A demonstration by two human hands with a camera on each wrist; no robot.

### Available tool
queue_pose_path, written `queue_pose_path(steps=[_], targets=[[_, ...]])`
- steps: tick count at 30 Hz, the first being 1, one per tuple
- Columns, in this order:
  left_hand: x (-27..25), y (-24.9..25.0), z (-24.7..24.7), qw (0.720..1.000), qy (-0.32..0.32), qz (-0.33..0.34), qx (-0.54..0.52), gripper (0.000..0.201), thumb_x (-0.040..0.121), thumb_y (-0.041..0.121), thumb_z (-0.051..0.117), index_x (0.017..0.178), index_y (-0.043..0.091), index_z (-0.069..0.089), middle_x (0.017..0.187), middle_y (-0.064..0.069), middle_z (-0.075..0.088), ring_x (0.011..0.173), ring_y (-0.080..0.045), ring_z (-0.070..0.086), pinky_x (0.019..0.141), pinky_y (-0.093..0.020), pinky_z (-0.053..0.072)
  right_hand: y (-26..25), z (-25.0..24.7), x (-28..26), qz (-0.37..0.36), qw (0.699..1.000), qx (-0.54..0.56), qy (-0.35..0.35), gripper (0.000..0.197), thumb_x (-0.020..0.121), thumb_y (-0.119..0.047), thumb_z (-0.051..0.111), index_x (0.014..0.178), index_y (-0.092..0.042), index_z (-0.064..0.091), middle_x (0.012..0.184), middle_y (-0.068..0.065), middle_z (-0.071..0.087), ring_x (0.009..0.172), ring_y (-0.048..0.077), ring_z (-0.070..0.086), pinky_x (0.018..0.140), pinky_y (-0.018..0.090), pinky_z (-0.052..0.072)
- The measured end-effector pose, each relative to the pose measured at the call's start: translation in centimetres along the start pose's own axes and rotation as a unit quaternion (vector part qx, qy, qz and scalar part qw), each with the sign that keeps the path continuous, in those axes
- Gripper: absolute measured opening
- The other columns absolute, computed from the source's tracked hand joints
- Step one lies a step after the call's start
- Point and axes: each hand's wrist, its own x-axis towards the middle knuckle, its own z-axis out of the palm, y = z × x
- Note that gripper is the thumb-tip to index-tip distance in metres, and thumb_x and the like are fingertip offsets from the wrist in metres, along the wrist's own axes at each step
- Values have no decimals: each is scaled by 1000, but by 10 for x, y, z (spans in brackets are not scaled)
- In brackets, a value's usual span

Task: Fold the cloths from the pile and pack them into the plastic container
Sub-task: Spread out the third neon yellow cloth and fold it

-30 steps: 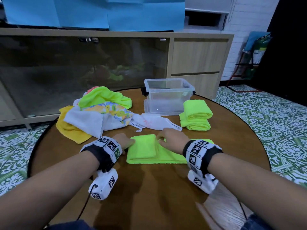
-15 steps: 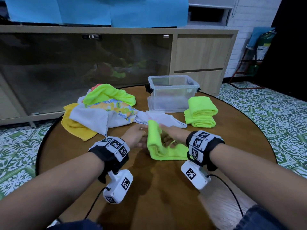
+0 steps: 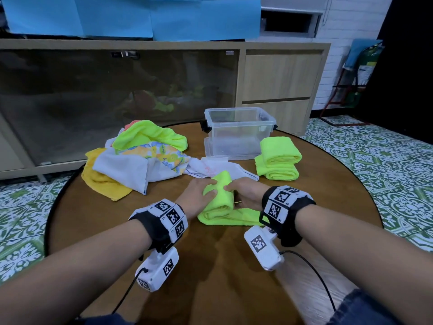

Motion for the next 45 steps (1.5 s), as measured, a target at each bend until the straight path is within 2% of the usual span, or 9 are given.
queue_pose_path(steps=[9, 15, 18, 28, 33, 37, 39, 41, 45], targets=[[3, 12, 18, 983, -99, -10, 157, 56, 102, 39, 25, 151, 20, 6, 158, -8, 1, 146, -25, 0, 118, -37, 7, 0, -14, -8, -6, 970, -239, 50, 19, 98, -20, 46, 97, -2, 52, 72, 7, 51, 57, 17, 50, 50, 25, 43], [10, 37, 35, 948, -101, -21, 301, 56, 101, 46, 14, 151, 27, 2, 158, -9, -3, 146, -29, -7, 118, -48, 5, 13, -71, -24, 2, 802, -573, 167, 32, 94, -22, 50, 117, -1, 56, 112, 12, 60, 99, 27, 58, 74, 29, 44], [13, 46, 43, 932, -106, -11, 346, 57, 101, 46, 13, 152, 23, 2, 159, -5, -7, 145, -28, -11, 118, -50, 0, 22, -83, -25, 37, 770, -616, 160, 45, 91, -32, 53, 128, -7, 49, 128, 13, 50, 112, 28, 54, 89, 34, 48], [18, 36, 38, 919, -180, -5, 350, 61, 101, 45, 12, 150, 16, -9, 157, -6, -14, 145, -23, -12, 118, -42, -1, 31, -89, -23, 47, 804, -564, 179, 62, 91, -33, 56, 142, -10, 28, 141, 15, 35, 125, 33, 43, 99, 41, 43], [15, 39, 34, 939, -141, 7, 314, 63, 99, 51, 17, 152, 20, 1, 159, -4, 3, 146, -22, 2, 119, -42, 7, 26, -90, -18, 64, 863, -453, 213, 29, 94, -31, 51, 79, -6, 47, 74, 5, 46, 63, 16, 46, 52, 25, 34], [22, 45, 40, 948, -105, -15, 302, 74, 92, 64, 27, 151, 26, 5, 157, -5, 13, 144, -24, 11, 115, -52, 15, 22, -91, -15, 92, 886, -399, 219, 43, 97, -35, 46, 112, 4, 54, 63, 5, 39, 54, 15, 38, 51, 25, 30], [23, 47, 44, 939, -134, -31, 316, 73, 92, 62, 29, 150, 32, -3, 159, -4, 0, 146, -27, 0, 113, -59, 10, 22, -92, -11, 95, 893, -384, 214, 29, 95, -34, 50, 87, -7, 54, 62, 4, 37, 53, 15, 36, 50, 25, 30], [23, 47, 45, 929, -159, -36, 332, 71, 93, 58, 30, 149, 35, -8, 158, -3, -10, 145, -29, -9, 111, -64, 6, 24, -97, -5, 85, 885, -394, 231, 39, 92, -30, 56, 63, -11, 37, 60, 3, 34, 51, 15, 33, 48, 25, 25], [22, 42, 43, 923, -172, -47, 341, 70, 95, 55, 29, 149, 33, -10, 158, -5, -14, 145, -30, -12, 111, -63, 6, 21, -95, -4, 71, 827, -503, 242, 40, 93, -26, 53, 60, -12, 33, 60, 3, 34, 53, 18, 36, 48, 26, 24]])
